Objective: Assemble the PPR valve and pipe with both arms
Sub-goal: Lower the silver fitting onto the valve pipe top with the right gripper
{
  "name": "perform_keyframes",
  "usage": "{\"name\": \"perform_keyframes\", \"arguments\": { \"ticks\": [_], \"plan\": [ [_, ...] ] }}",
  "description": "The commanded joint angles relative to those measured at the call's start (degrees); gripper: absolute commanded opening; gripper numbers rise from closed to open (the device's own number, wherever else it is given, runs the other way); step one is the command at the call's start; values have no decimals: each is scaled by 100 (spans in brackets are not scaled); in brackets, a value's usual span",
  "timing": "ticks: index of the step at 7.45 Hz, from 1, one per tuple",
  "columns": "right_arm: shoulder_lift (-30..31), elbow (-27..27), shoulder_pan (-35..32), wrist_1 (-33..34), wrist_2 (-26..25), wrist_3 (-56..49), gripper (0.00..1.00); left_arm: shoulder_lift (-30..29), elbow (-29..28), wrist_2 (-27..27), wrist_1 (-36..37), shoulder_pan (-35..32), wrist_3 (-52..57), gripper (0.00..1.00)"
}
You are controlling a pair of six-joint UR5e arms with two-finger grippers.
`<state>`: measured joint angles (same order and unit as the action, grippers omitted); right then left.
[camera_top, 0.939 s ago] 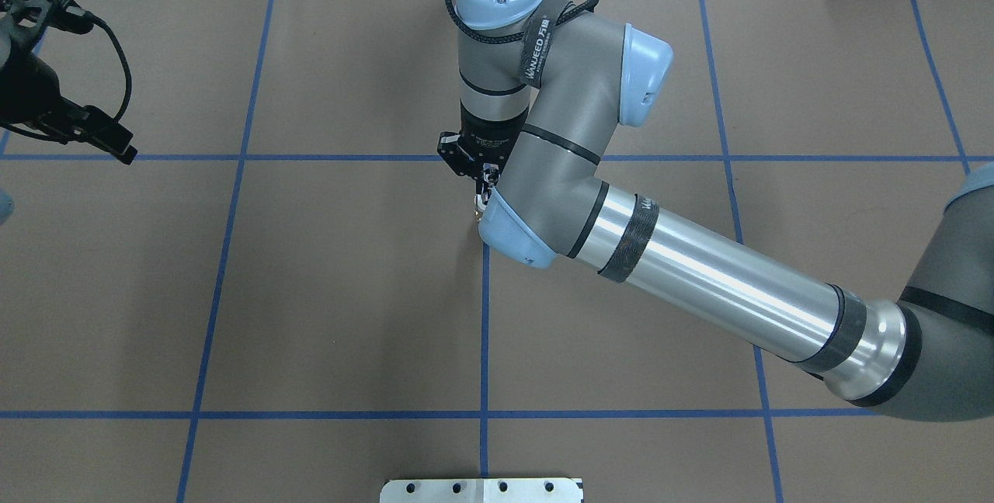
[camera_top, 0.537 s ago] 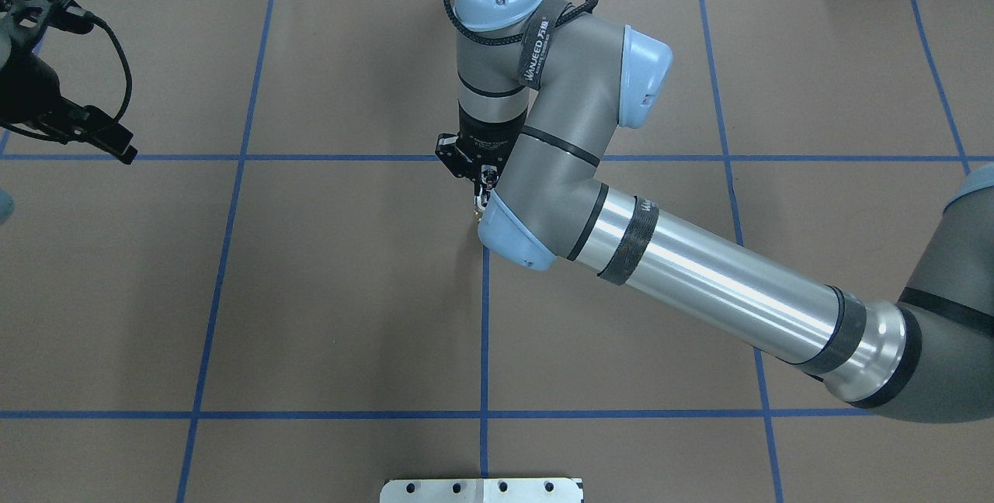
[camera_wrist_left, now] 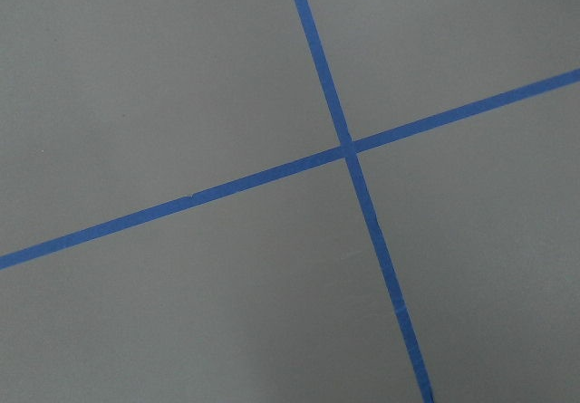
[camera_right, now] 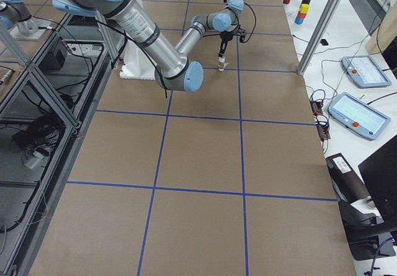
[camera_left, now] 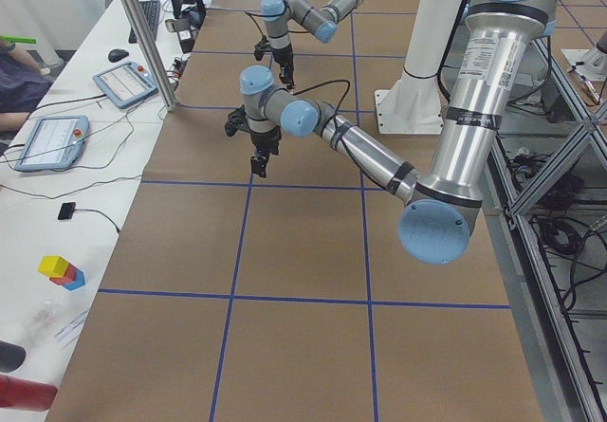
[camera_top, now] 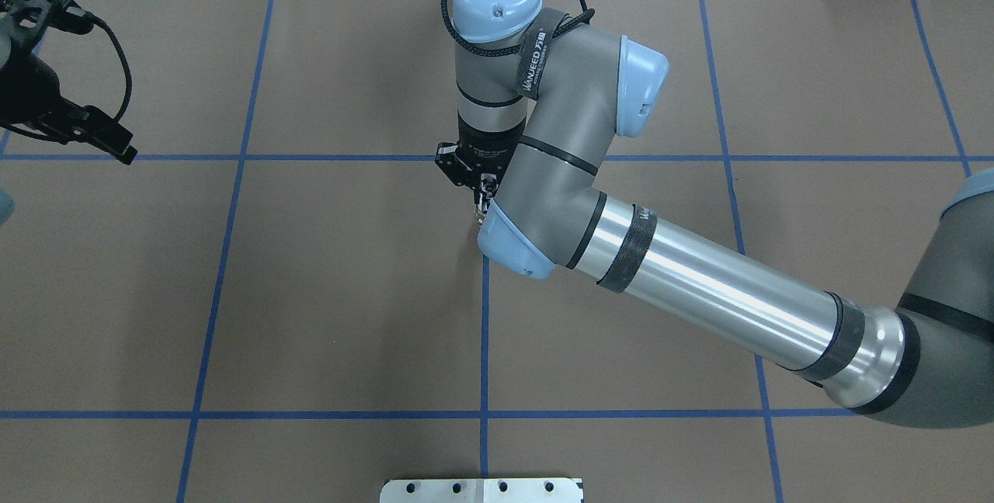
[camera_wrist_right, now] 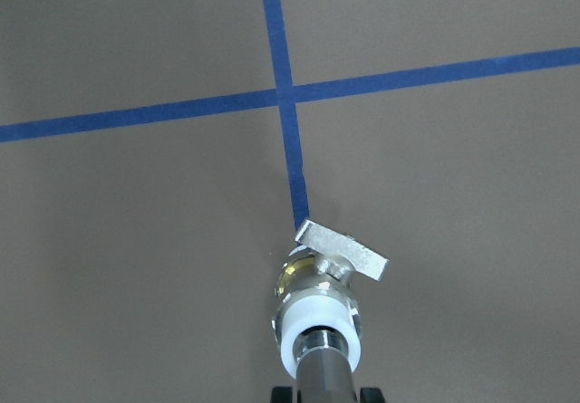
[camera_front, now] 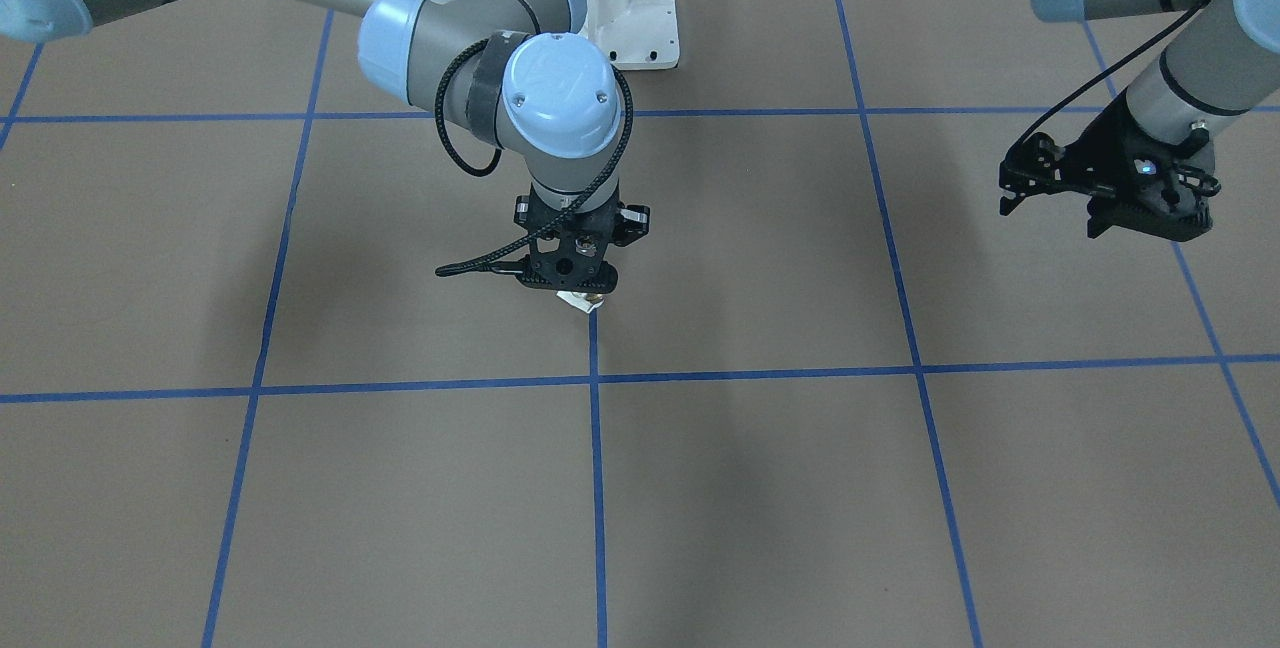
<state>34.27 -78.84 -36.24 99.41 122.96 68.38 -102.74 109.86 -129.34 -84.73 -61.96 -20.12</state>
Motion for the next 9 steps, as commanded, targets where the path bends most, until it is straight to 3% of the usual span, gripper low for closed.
{"name": "perform_keyframes", "arguments": {
  "ticks": [1,9],
  "plan": [
    [10,18,20,-9,-9,0,0,0,9,-4,0,0,0,100],
    [27,70,20,-149,-35,-88,0,-9,1,5,0,0,-27,100]
  ]
}}
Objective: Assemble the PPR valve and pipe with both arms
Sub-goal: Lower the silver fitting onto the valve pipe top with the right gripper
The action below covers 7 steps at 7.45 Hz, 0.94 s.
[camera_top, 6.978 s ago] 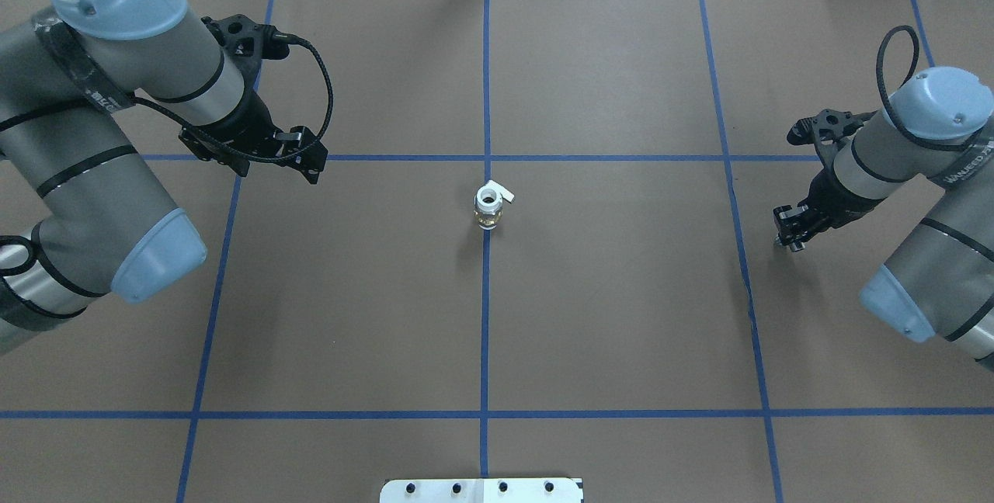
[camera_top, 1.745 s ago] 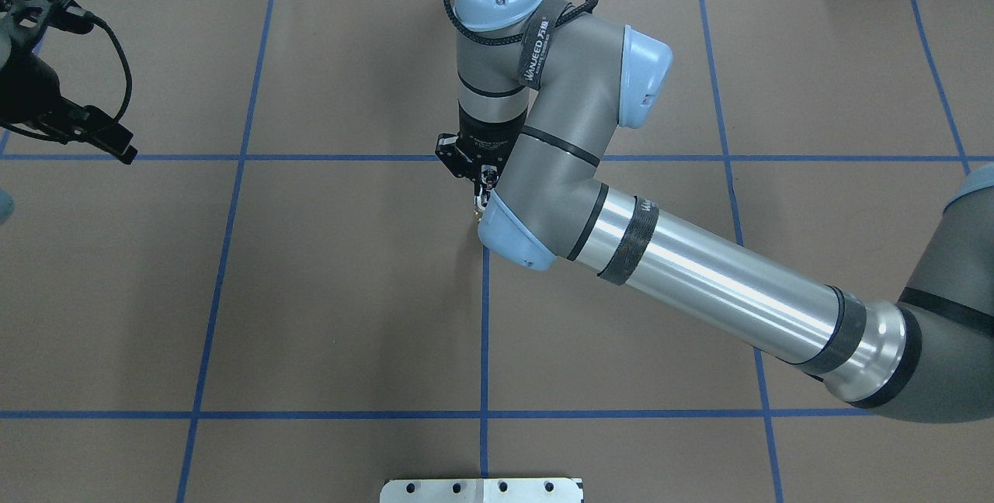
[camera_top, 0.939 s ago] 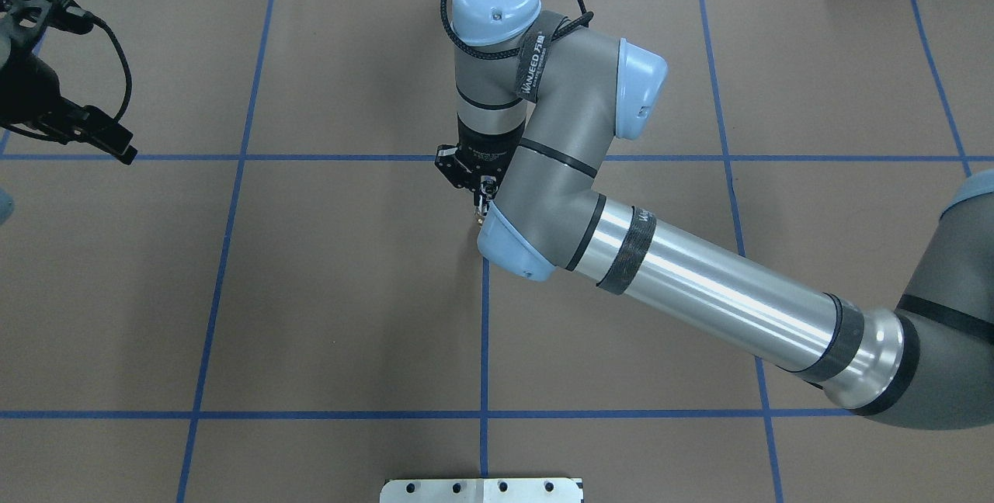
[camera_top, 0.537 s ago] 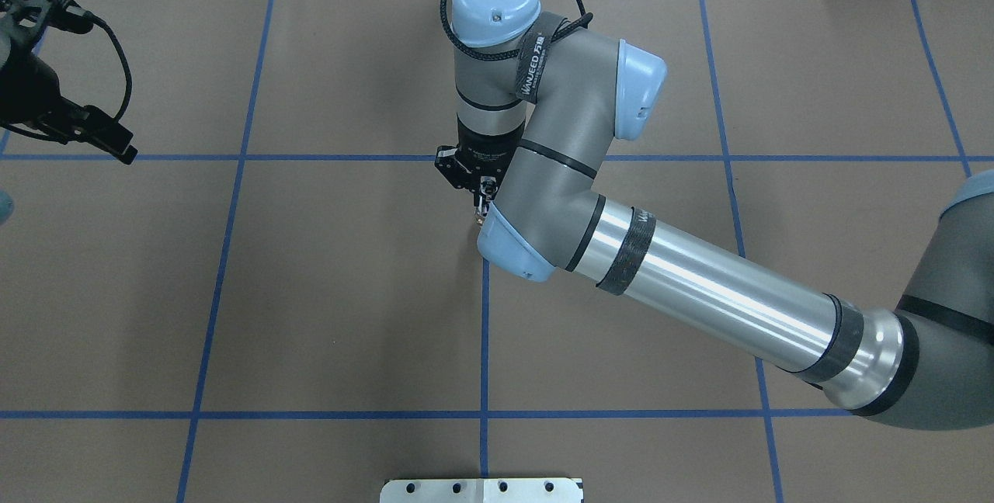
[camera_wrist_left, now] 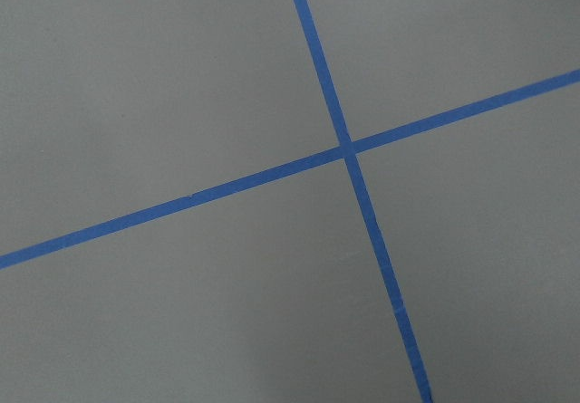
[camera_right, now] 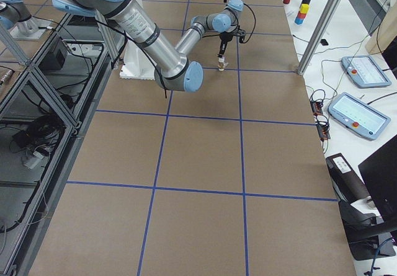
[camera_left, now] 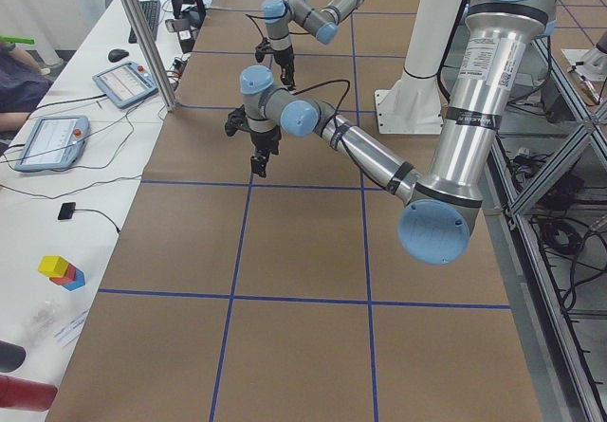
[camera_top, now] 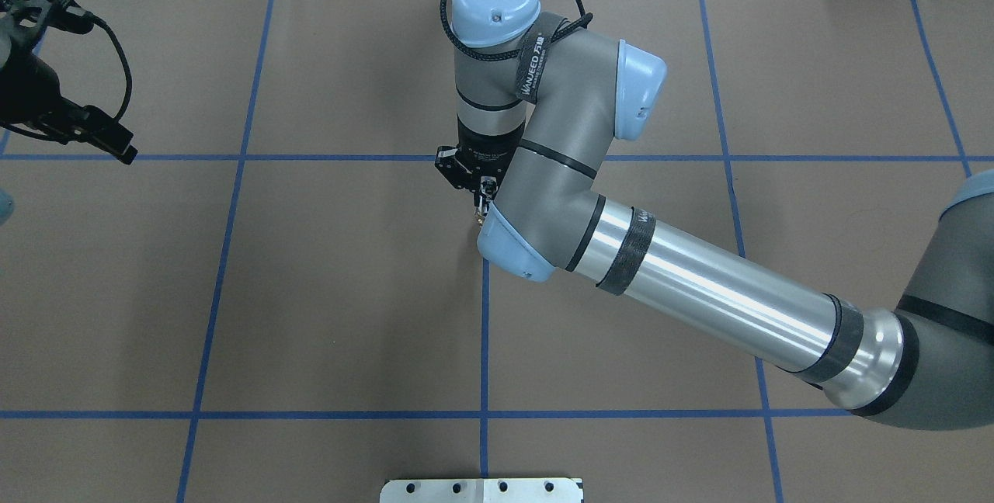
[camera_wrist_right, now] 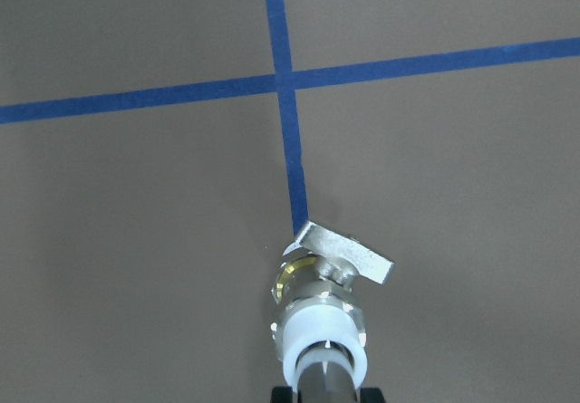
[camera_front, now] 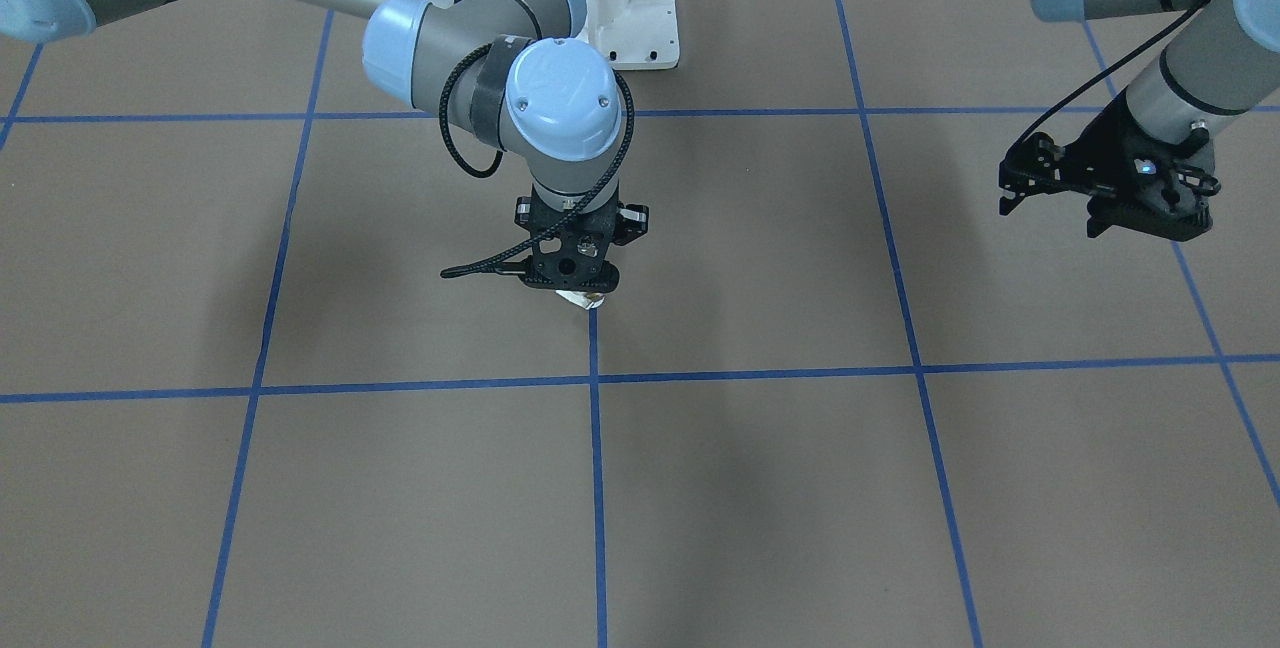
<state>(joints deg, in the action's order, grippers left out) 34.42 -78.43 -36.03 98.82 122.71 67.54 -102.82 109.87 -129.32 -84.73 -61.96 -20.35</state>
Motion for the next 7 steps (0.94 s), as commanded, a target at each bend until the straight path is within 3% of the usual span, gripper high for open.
{"name": "perform_keyframes", "arguments": {
  "ticks": [1,5,7],
  "plan": [
    [65,30,0,-274,-10,40,0,-1,0,4,0,0,-4,100],
    [100,38,0,-302,-19,40,0,-1,0,4,0,0,4,100],
    [109,12,0,-442,-19,84,43,-1,0,4,0,0,4,100]
  ]
}}
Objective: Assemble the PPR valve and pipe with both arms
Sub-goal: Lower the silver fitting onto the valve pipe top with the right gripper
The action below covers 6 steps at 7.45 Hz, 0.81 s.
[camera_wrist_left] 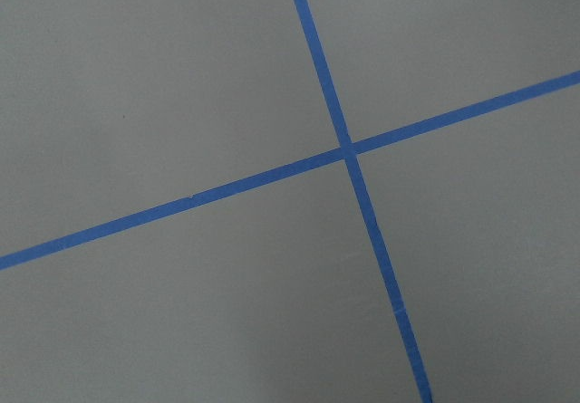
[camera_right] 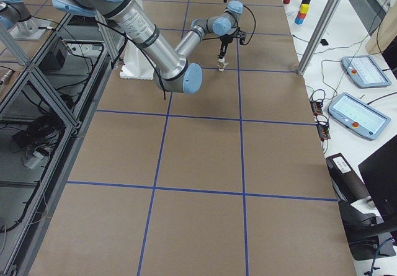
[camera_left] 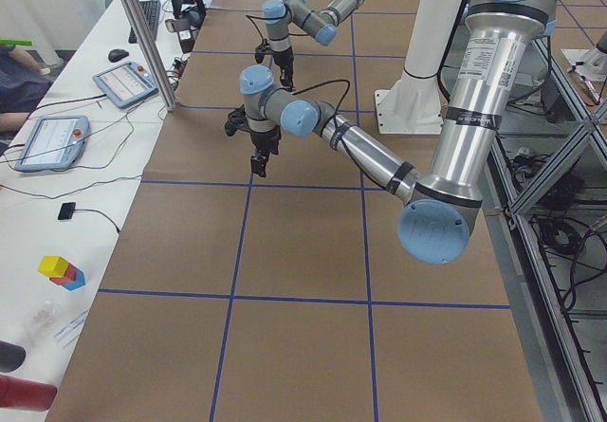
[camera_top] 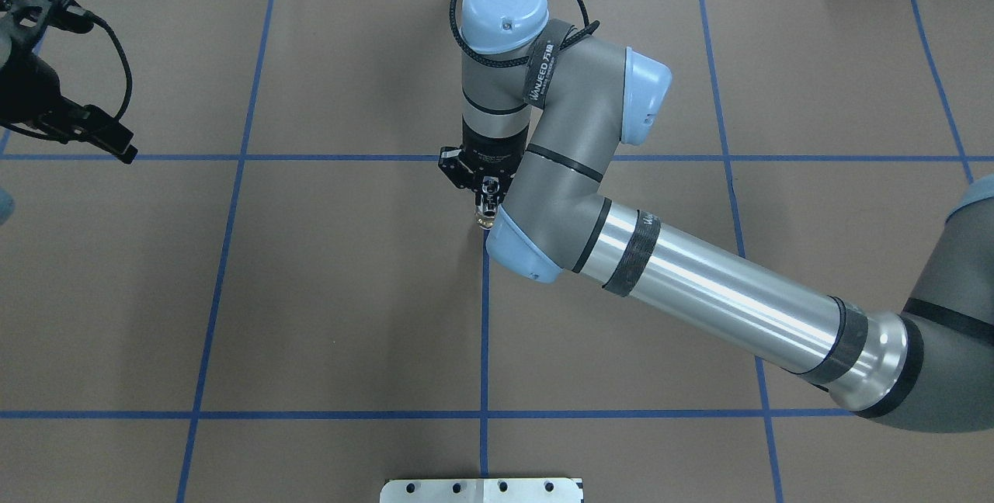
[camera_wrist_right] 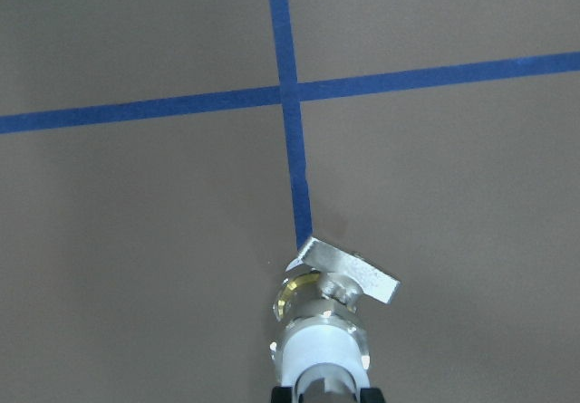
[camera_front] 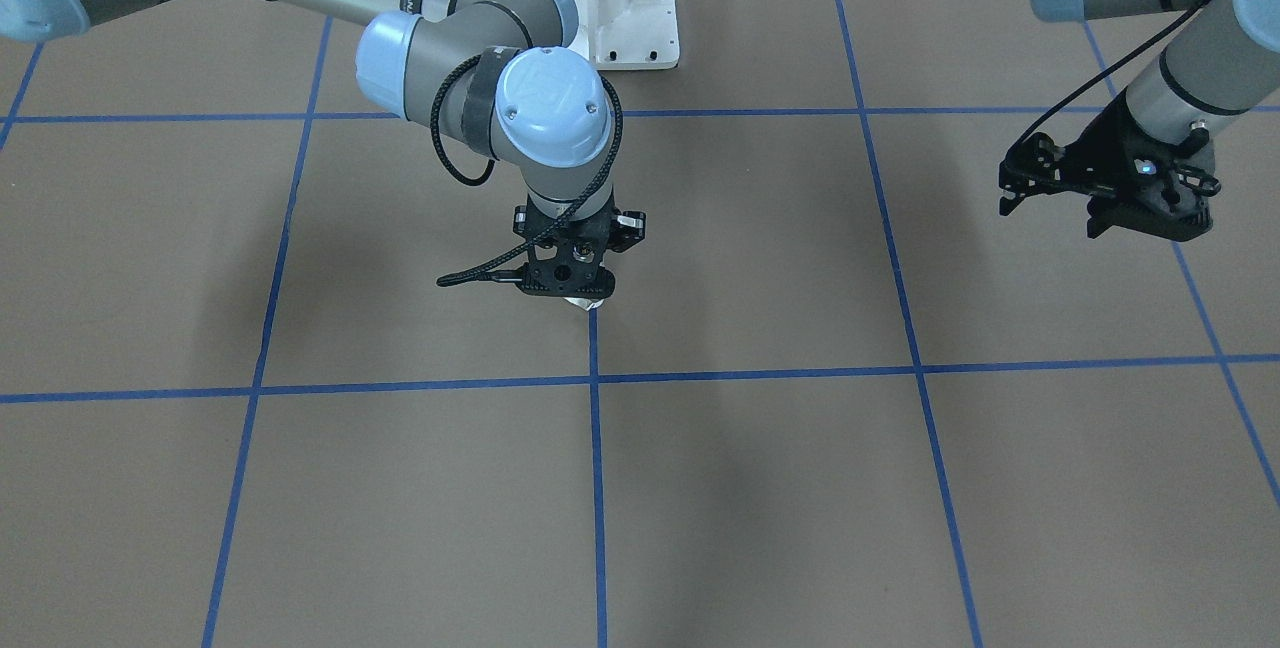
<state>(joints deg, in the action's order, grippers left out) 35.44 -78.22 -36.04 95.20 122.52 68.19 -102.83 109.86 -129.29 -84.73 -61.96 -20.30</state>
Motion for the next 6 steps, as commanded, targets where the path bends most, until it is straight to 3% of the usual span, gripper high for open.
{"name": "perform_keyframes", "arguments": {
  "ticks": [1,3,6],
  "plan": [
    [7,-10,0,-89,0,19,51,9,0,0,0,0,0,100],
    [7,-10,0,-98,0,19,61,9,0,0,0,0,0,100],
    [77,-45,0,-98,0,19,64,0,0,0,0,0,0,100]
  ]
}}
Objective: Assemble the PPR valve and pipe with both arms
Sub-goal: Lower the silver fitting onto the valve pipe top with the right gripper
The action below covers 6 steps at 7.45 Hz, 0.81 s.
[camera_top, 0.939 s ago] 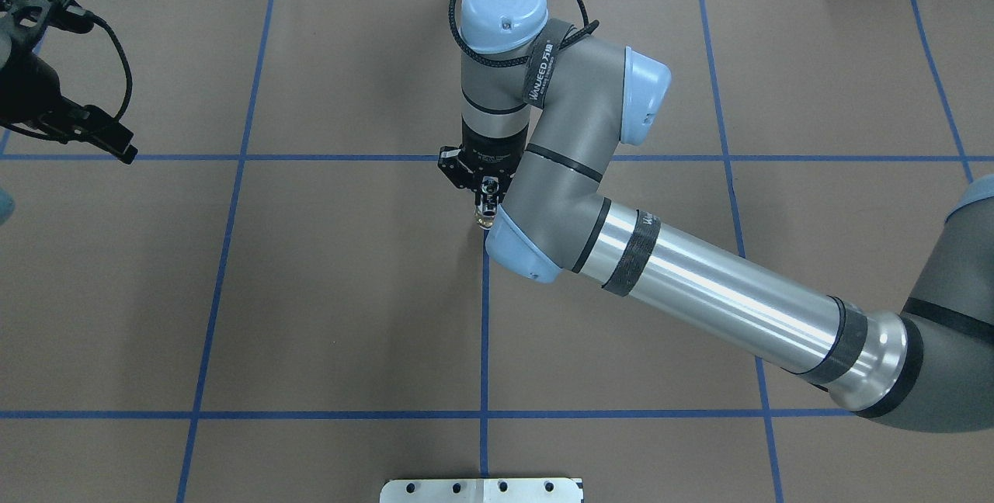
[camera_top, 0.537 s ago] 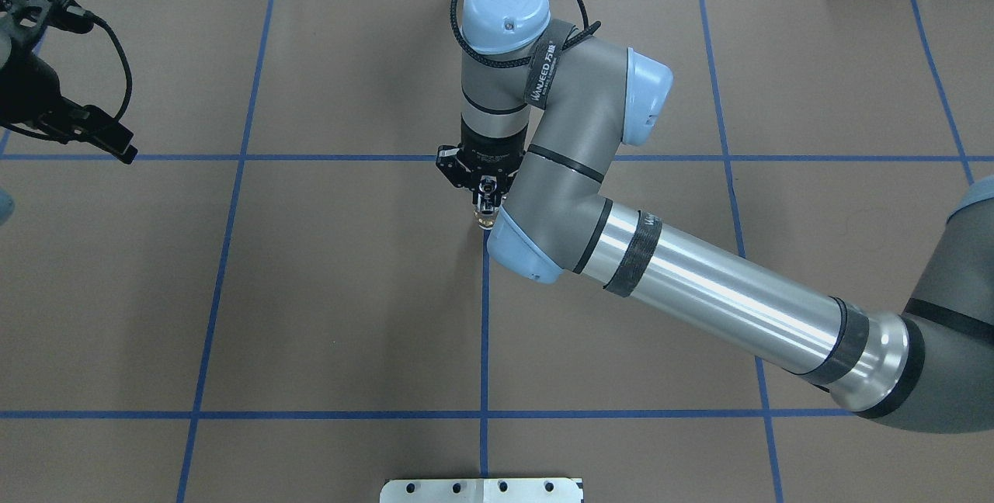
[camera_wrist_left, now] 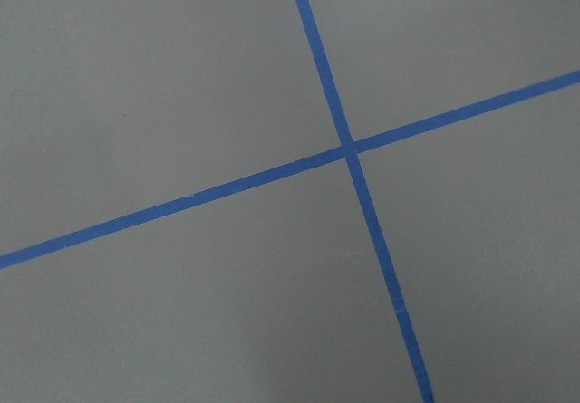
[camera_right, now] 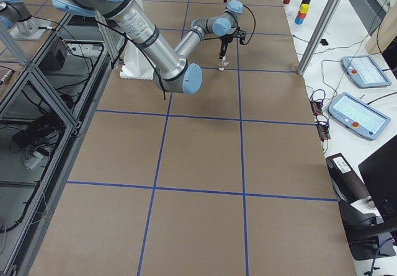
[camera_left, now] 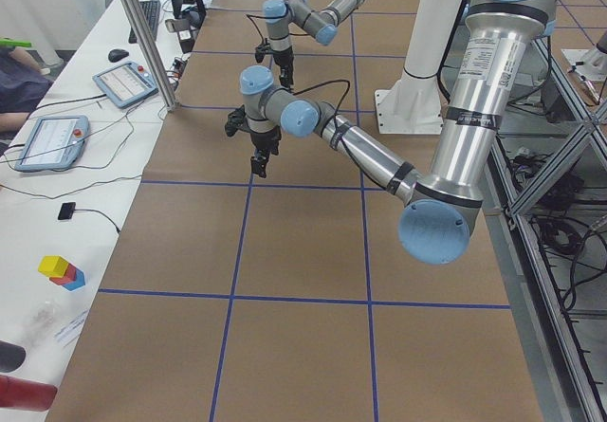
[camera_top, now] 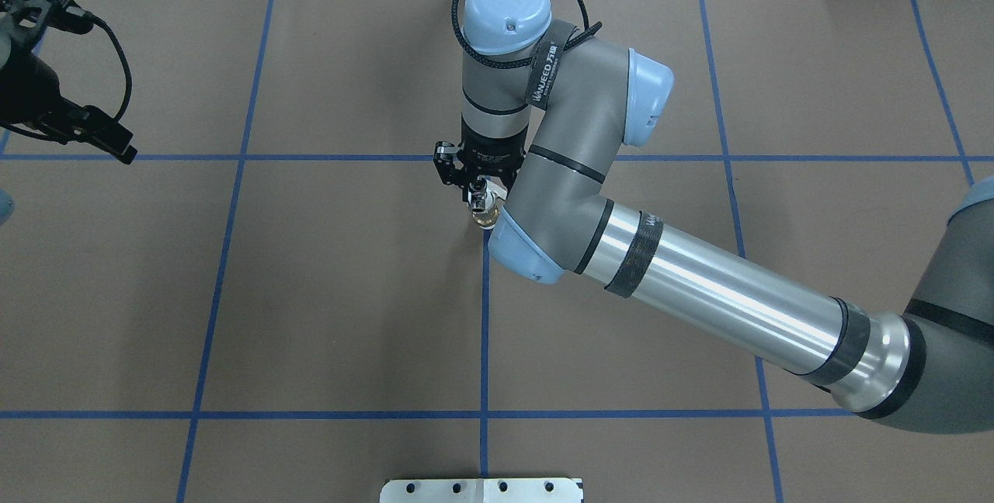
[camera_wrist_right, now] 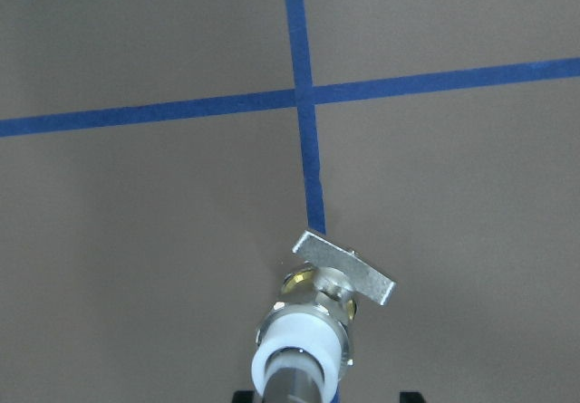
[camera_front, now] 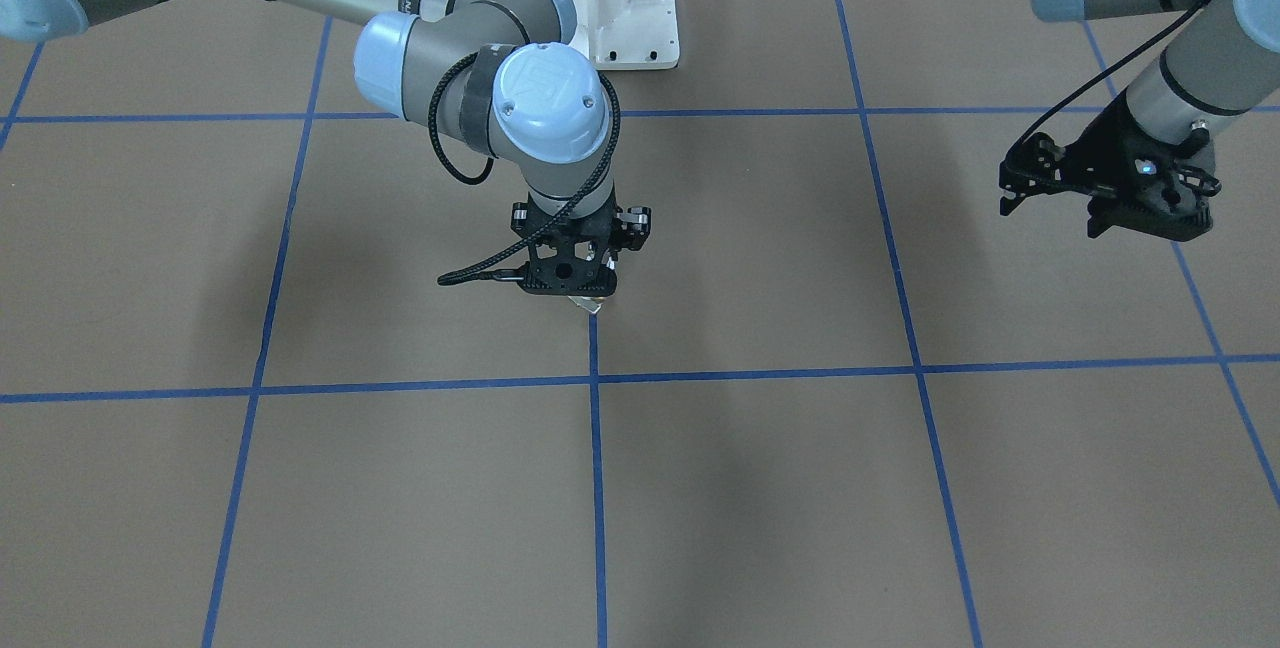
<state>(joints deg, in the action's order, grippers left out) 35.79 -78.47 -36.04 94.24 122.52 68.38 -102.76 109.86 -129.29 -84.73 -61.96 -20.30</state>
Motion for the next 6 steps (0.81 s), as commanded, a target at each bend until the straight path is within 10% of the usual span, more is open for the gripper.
{"name": "perform_keyframes", "arguments": {
  "ticks": [1,6],
  "plan": [
    [42,-19,0,-3,0,9,65,-7,0,0,0,0,0,100],
    [24,-36,0,-3,-9,9,71,1,0,0,0,0,0,100]
  ]
}}
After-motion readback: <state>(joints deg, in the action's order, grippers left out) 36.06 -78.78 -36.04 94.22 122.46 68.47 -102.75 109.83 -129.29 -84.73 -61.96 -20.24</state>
